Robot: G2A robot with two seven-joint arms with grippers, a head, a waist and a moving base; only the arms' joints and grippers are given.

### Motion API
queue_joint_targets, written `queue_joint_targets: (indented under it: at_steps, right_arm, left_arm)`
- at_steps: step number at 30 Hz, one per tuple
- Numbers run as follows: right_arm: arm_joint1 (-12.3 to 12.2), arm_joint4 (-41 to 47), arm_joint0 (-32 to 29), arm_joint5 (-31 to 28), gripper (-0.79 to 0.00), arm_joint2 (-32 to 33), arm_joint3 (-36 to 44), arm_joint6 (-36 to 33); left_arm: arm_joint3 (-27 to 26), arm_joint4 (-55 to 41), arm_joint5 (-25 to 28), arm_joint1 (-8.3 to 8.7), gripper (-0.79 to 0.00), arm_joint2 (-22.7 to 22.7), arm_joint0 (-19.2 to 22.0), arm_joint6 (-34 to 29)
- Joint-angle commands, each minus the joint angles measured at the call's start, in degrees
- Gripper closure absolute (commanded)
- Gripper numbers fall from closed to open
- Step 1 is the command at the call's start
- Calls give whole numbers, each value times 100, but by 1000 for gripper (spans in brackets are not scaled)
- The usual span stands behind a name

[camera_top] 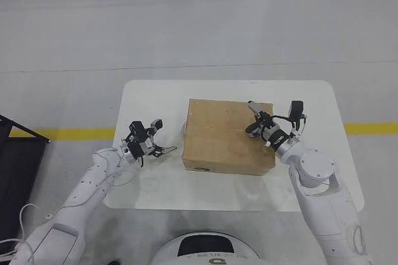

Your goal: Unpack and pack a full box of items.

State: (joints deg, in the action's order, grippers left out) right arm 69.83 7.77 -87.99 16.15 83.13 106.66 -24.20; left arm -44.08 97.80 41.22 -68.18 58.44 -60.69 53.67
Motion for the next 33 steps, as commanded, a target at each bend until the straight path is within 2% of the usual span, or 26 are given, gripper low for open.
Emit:
queue_joint_targets:
  at_steps: [1, 7, 17, 24, 33]
  right_arm:
    - [0, -1, 0, 0, -785, 0, 0, 0]
    - [0, -1, 0, 0, -785, 0, 0, 0]
    - [0, -1, 0, 0, -785, 0, 0, 0]
    - [0, -1, 0, 0, -785, 0, 0, 0]
    - [0, -1, 0, 0, -785, 0, 0, 0]
  left_arm:
    - [23, -56, -35, -38, -785, -94, 9, 142]
    - [194, -44, -162, -122, -785, -334, 111, 383]
    - [468, -353, -407, -185, -785, -382, 229, 730]
    - [511, -545, -421, -225, -785, -414, 310, 608]
    - [310, -583, -669, -315, -785, -576, 367, -62]
